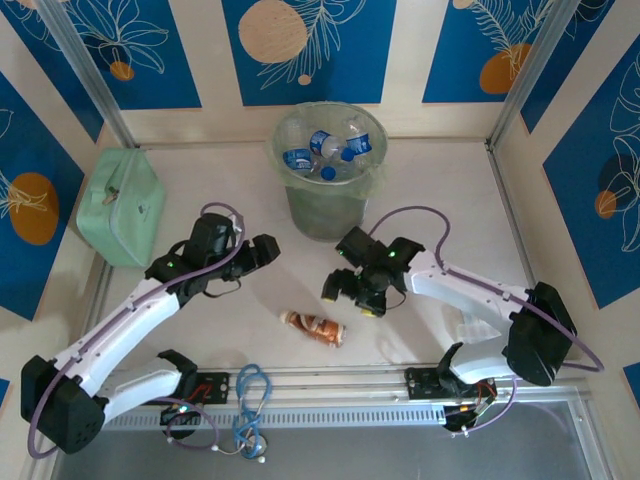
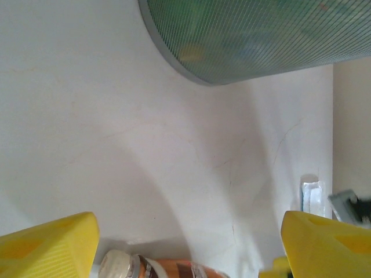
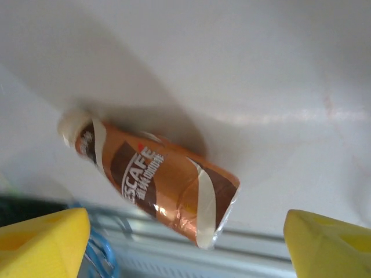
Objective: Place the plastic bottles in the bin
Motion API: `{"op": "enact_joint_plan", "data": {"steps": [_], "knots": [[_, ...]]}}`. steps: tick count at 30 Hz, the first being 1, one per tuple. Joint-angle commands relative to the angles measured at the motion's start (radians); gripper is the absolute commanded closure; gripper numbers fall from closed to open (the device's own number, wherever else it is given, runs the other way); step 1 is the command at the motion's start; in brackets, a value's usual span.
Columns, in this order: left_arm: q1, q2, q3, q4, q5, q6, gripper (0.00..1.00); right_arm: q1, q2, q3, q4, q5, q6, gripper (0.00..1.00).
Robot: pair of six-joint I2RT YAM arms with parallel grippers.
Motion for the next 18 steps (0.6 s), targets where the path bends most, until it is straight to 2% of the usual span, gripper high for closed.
{"op": "enact_joint_plan", "data": {"steps": [1, 4, 6, 10, 14, 18], "knots": [[0.013, 0.007, -0.031, 0.031, 0.047, -0.03, 0.19, 0.082, 0.097, 0.13, -0.105, -0.013, -0.214, 0.11], [0.018, -0.002, -0.038, 0.017, 0.029, -0.041, 0.19, 0.17, 0.202, 0.234, -0.178, 0.046, -0.388, 0.08], [0.033, -0.024, -0.043, -0.025, -0.017, -0.062, 0.2, 0.217, 0.262, 0.268, -0.185, 0.03, -0.475, 0.08], [0.136, -0.137, -0.097, -0.191, -0.164, -0.16, 0.17, 0.302, 0.388, 0.346, -0.192, -0.01, -0.581, 0.08], [0.253, -0.229, -0.174, -0.199, -0.11, -0.209, 0.18, 0.34, 0.526, 0.447, -0.21, -0.052, -0.637, 0.1], [0.269, -0.24, -0.194, -0.184, -0.075, -0.221, 0.18, 0.346, 0.616, 0.535, -0.24, -0.076, -0.675, 0.12]]}}
